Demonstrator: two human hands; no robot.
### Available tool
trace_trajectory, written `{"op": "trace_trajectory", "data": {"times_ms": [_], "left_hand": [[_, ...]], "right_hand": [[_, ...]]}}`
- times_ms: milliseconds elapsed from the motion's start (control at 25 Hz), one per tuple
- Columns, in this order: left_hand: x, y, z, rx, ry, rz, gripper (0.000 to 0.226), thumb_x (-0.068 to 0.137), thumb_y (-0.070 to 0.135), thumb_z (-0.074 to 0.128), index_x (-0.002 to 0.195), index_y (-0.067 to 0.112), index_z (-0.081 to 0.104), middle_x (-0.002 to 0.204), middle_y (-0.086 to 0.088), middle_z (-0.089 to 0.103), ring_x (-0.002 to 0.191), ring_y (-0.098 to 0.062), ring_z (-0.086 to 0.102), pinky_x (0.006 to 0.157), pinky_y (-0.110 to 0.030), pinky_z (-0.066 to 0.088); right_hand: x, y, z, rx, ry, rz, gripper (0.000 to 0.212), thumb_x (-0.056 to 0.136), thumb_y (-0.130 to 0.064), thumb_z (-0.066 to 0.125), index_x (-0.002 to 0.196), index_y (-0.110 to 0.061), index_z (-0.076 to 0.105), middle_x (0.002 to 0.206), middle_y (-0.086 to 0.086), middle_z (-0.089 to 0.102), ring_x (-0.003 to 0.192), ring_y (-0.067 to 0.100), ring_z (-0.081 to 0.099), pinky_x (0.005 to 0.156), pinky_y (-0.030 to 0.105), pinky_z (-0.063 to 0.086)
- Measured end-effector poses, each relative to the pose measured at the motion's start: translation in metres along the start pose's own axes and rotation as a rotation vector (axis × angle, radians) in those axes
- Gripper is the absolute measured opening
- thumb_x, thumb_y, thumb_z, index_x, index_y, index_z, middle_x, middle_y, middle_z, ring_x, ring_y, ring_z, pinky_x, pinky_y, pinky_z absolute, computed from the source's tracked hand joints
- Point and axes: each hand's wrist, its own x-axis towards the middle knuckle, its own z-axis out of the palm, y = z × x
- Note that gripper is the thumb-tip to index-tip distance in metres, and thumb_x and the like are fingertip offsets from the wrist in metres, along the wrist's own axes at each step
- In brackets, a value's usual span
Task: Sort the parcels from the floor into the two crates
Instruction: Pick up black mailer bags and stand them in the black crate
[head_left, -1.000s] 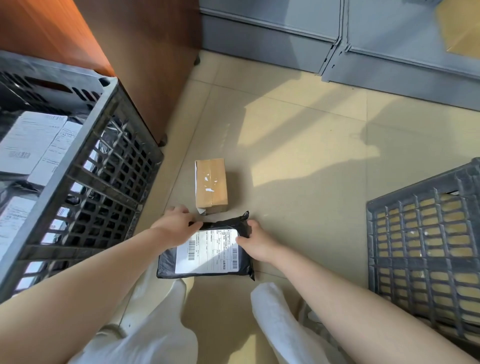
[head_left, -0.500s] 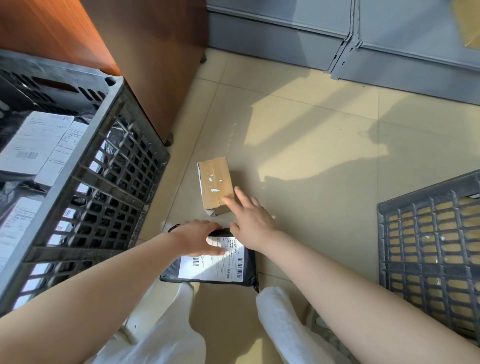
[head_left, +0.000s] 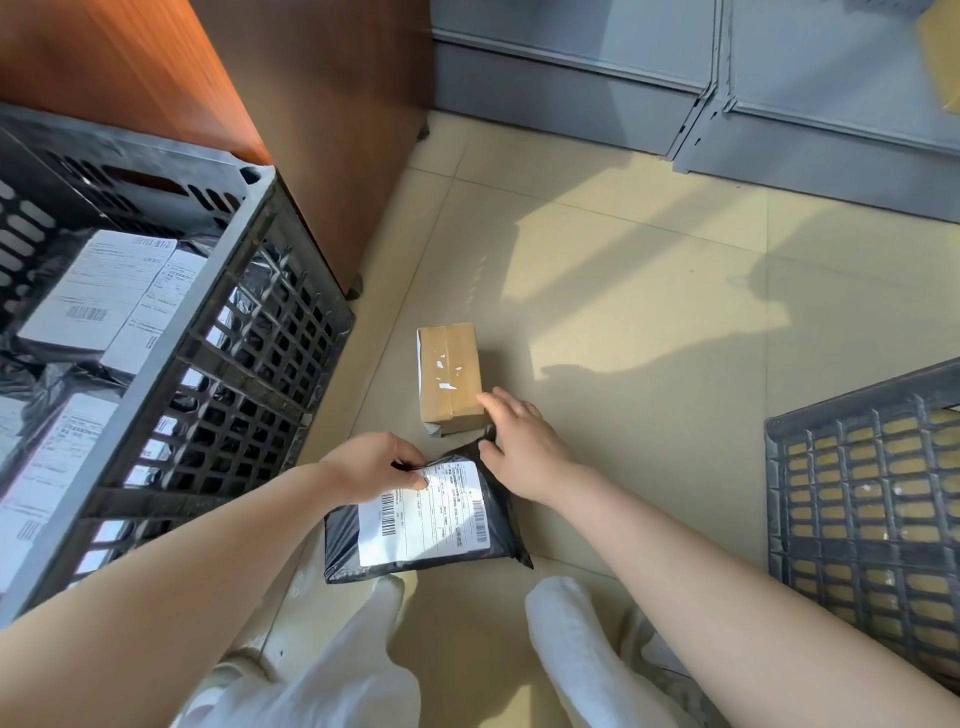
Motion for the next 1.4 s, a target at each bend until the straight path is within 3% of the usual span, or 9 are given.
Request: {"op": "trace_trajectory", "data": {"times_ms": [160,240,400,560,720,920,1080,1240,1400], "left_hand": [[-0.013,-0.002,-0.022,-0.197,0.097,-0.039,0.011,0.090,0.037,0.066,0.093,0.032,0.076,0.088,0.013,0.075,0.079,-0.006,0.069,0.069,-0.023,0.053],[-0.021,0.003,-0.031,-0.309,0.163,-0.035,0.012,0.091,0.036,0.066,0.087,0.033,0.076,0.086,0.014,0.076,0.081,-0.007,0.071,0.076,-0.027,0.056],[-0.045,0.024,-0.054,-0.483,0.301,0.007,0.018,0.095,0.032,0.062,0.086,0.030,0.077,0.084,0.018,0.075,0.077,0.001,0.070,0.072,-0.021,0.052],[-0.069,0.038,-0.080,-0.442,0.460,-0.001,0.023,0.098,0.034,0.055,0.086,0.027,0.073,0.080,0.014,0.073,0.068,-0.001,0.067,0.061,-0.017,0.046],[-0.094,0.046,-0.110,-0.461,0.571,0.022,0.019,0.098,0.034,0.055,0.098,0.026,0.073,0.088,0.012,0.074,0.076,-0.009,0.070,0.065,-0.023,0.050],[-0.130,0.046,-0.147,-0.713,0.520,0.069,0.019,0.094,0.035,0.062,0.098,0.022,0.075,0.093,0.008,0.077,0.087,-0.014,0.073,0.078,-0.027,0.053],[-0.166,0.025,-0.164,-0.812,0.404,0.075,0.023,0.094,0.038,0.060,0.114,0.033,0.069,0.108,0.011,0.073,0.104,-0.011,0.068,0.086,-0.029,0.050],[-0.199,-0.008,-0.178,-0.838,0.367,0.061,0.039,0.072,0.066,0.063,0.108,0.051,0.067,0.113,0.019,0.070,0.105,-0.004,0.066,0.093,-0.030,0.047],[-0.223,-0.044,-0.187,-0.865,0.288,0.076,0.068,0.058,0.079,0.070,0.119,0.051,0.063,0.128,0.016,0.064,0.119,-0.014,0.061,0.101,-0.043,0.047]], "right_hand": [[-0.002,0.002,-0.015,0.356,0.127,0.222,0.063,0.098,-0.040,0.052,0.152,-0.018,0.027,0.155,0.007,0.035,0.142,0.021,0.035,0.114,0.031,0.027],[0.001,-0.001,-0.025,0.500,0.122,0.302,0.064,0.096,-0.047,0.054,0.150,-0.019,0.031,0.150,0.007,0.043,0.136,0.021,0.043,0.110,0.030,0.030],[-0.001,-0.015,-0.052,0.740,0.055,0.387,0.082,0.076,-0.073,0.059,0.141,-0.026,0.042,0.138,-0.006,0.056,0.123,0.018,0.056,0.108,0.041,0.042],[-0.012,-0.032,-0.079,0.995,-0.060,0.373,0.053,0.085,-0.053,0.068,0.124,-0.019,0.056,0.120,0.010,0.065,0.102,0.032,0.068,0.088,0.046,0.058],[-0.016,-0.061,-0.097,1.112,-0.053,0.345,0.049,0.090,-0.039,0.068,0.128,-0.013,0.051,0.120,0.022,0.059,0.101,0.040,0.068,0.084,0.045,0.059],[-0.009,-0.099,-0.123,1.162,0.084,0.270,0.044,0.090,-0.032,0.069,0.128,-0.013,0.055,0.118,0.020,0.066,0.099,0.035,0.069,0.085,0.043,0.059],[-0.007,-0.128,-0.140,1.128,0.122,0.218,0.035,0.091,-0.027,0.066,0.121,-0.010,0.061,0.103,0.016,0.071,0.089,0.029,0.072,0.080,0.038,0.060],[0.005,-0.164,-0.143,1.116,0.114,0.158,0.035,0.091,-0.025,0.064,0.122,-0.007,0.062,0.097,0.014,0.071,0.085,0.027,0.072,0.086,0.042,0.059],[0.019,-0.205,-0.143,1.051,0.106,0.126,0.046,0.082,-0.028,0.069,0.122,-0.006,0.062,0.112,0.019,0.070,0.084,0.025,0.067,0.084,0.047,0.060]]}}
